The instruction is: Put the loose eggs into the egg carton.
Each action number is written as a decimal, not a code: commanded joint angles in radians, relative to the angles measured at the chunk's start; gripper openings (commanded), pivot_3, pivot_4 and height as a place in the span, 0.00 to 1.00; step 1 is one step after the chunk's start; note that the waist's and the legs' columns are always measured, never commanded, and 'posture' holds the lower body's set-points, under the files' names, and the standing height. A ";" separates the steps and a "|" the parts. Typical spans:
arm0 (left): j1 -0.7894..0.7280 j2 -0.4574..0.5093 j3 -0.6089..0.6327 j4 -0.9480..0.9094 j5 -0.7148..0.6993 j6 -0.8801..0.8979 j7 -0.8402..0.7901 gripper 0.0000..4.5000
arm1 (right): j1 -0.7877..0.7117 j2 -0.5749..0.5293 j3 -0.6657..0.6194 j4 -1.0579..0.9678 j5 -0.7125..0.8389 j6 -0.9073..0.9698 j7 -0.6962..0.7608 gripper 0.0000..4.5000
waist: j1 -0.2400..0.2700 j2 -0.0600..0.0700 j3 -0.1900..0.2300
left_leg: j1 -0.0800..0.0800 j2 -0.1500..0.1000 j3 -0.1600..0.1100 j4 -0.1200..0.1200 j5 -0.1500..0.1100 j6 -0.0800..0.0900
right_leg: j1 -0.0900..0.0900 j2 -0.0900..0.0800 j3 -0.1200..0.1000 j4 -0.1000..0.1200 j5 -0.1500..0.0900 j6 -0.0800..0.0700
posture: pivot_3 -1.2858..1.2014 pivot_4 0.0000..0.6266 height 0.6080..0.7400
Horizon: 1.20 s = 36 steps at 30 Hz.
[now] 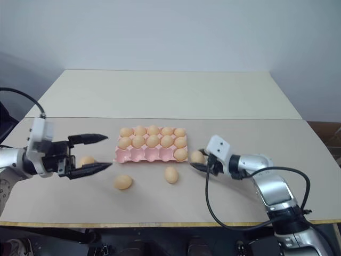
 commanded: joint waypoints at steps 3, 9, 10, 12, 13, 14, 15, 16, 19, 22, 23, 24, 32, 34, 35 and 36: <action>0.008 -0.013 0.053 -0.023 -0.039 0.018 0.051 1.00 | -0.154 0.125 0.078 0.046 -0.042 0.002 -0.061 0.53 | 0.001 0.000 0.000 | 0.000 0.000 -0.001 0.000 0.000 0.000 | 0.000 0.001 0.000 0.000 0.000 0.000 | 0.52 0.24 1.00; 0.022 -0.006 0.058 -0.028 -0.028 0.011 0.063 1.00 | -0.233 0.225 0.162 0.152 -0.111 -0.008 -0.095 0.53 | 0.011 0.000 0.000 | -0.004 0.000 -0.001 0.000 0.000 0.000 | -0.004 0.000 -0.001 0.001 0.000 0.000 | 0.52 0.24 1.00; 0.025 -0.004 0.058 -0.029 -0.028 0.011 0.062 1.00 | -0.236 0.232 0.173 0.163 -0.122 -0.009 -0.097 0.53 | 0.012 0.000 0.000 | -0.005 0.000 -0.001 0.000 0.000 0.000 | -0.005 -0.001 -0.001 0.000 0.000 0.000 | 0.52 0.24 1.00; 0.030 0.001 0.058 -0.031 -0.028 0.011 0.059 1.00 | -0.239 0.241 0.186 0.179 -0.138 -0.006 -0.096 0.53 | 0.012 0.000 0.000 | -0.006 -0.001 -0.001 0.000 0.000 0.000 | -0.006 -0.001 -0.002 0.000 0.000 0.000 | 0.52 0.24 1.00; 0.031 0.002 0.057 -0.032 -0.027 0.011 0.058 1.00 | -0.240 0.244 0.189 0.183 -0.142 -0.001 -0.096 0.53 | 0.010 0.000 0.000 | -0.007 -0.001 -0.001 0.000 0.000 0.000 | -0.007 -0.001 -0.002 0.000 0.000 -0.001 | 0.52 0.24 1.00; 0.030 0.003 0.055 -0.031 -0.027 0.011 0.057 1.00 | -0.240 0.244 0.194 0.185 -0.148 0.003 -0.093 0.60 | 0.009 0.000 0.000 | -0.007 -0.001 -0.001 0.000 0.000 0.000 | -0.007 -0.001 -0.001 0.001 0.000 -0.001 | 0.52 0.24 1.00; 0.030 0.004 0.054 -0.032 -0.026 0.011 0.057 1.00 | -0.238 0.242 0.197 0.184 -0.153 0.003 -0.088 0.67 | 0.008 0.000 0.000 | -0.007 -0.001 -0.001 0.000 0.000 0.000 | -0.008 -0.001 -0.002 0.001 0.000 -0.001 | 0.52 0.24 1.00; 0.030 0.005 0.054 -0.032 -0.027 0.012 0.057 1.00 | -0.233 0.240 0.196 0.177 -0.152 0.008 -0.083 0.73 | 0.006 0.000 0.000 | -0.007 0.000 -0.001 0.000 0.000 0.000 | -0.008 -0.001 -0.002 0.002 0.000 -0.001 | 0.52 0.24 1.00; 0.032 0.011 0.055 -0.032 -0.029 0.015 0.050 1.00 | -0.208 0.220 0.177 0.122 -0.133 0.017 -0.058 0.96 | 0.005 0.000 0.000 | -0.007 0.000 -0.002 0.000 0.000 0.000 | -0.008 0.000 -0.001 0.003 0.000 -0.001 | 0.52 0.24 1.00; 0.034 0.019 0.054 -0.028 -0.029 0.016 0.042 1.00 | -0.179 0.185 0.145 0.059 -0.114 0.011 -0.040 0.99 | 0.006 0.000 0.000 | -0.007 0.000 -0.002 0.000 0.000 0.000 | -0.008 0.000 -0.002 0.002 0.000 -0.001 | 0.52 0.24 1.00; 0.035 0.020 0.054 -0.025 -0.029 0.015 0.039 1.00 | -0.161 0.167 0.118 0.026 -0.088 0.008 -0.026 0.99 | 0.007 0.000 0.000 | -0.007 0.000 -0.002 0.000 0.000 0.000 | -0.008 -0.001 -0.001 0.002 0.000 -0.001 | 0.52 0.24 1.00; 0.039 0.018 0.055 -0.020 -0.022 -0.002 0.025 1.00 | -0.140 0.145 0.083 -0.009 -0.053 0.010 -0.004 0.99 | 0.008 0.000 0.000 | -0.007 0.000 -0.002 0.000 0.000 0.000 | -0.008 -0.001 -0.002 0.002 0.000 -0.001 | 0.52 0.24 1.00; 0.164 0.044 0.114 0.038 0.040 -0.107 -0.103 1.00 | 0.027 -0.081 -0.154 -0.178 0.185 0.035 0.176 0.99 | 0.005 0.000 0.000 | -0.007 0.000 -0.001 0.000 0.000 0.000 | -0.007 -0.001 -0.002 0.001 0.000 -0.001 | 0.52 0.24 1.00; 0.206 0.052 0.144 0.057 0.055 -0.131 -0.136 1.00 | 0.060 -0.148 -0.197 -0.196 0.222 0.036 0.226 0.99 | 0.002 0.000 0.000 | -0.006 0.000 -0.001 0.000 0.000 0.000 | -0.007 0.000 -0.001 0.001 0.000 -0.001 | 0.52 0.24 1.00; 0.225 0.056 0.162 0.061 0.054 -0.133 -0.145 1.00 | 0.077 -0.178 -0.223 -0.203 0.245 0.042 0.246 0.99 | 0.002 0.000 0.000 | -0.005 0.000 0.000 0.000 0.000 0.000 | -0.007 0.000 -0.001 0.001 0.000 -0.001 | 0.52 0.24 1.00; 0.243 0.060 0.178 0.064 0.055 -0.133 -0.154 1.00 | 0.093 -0.209 -0.245 -0.206 0.264 0.046 0.268 0.99 | 0.002 0.000 0.000 | -0.004 0.000 0.000 0.000 0.000 0.000 | -0.006 0.000 -0.001 0.001 0.000 -0.001 | 0.52 0.24 1.00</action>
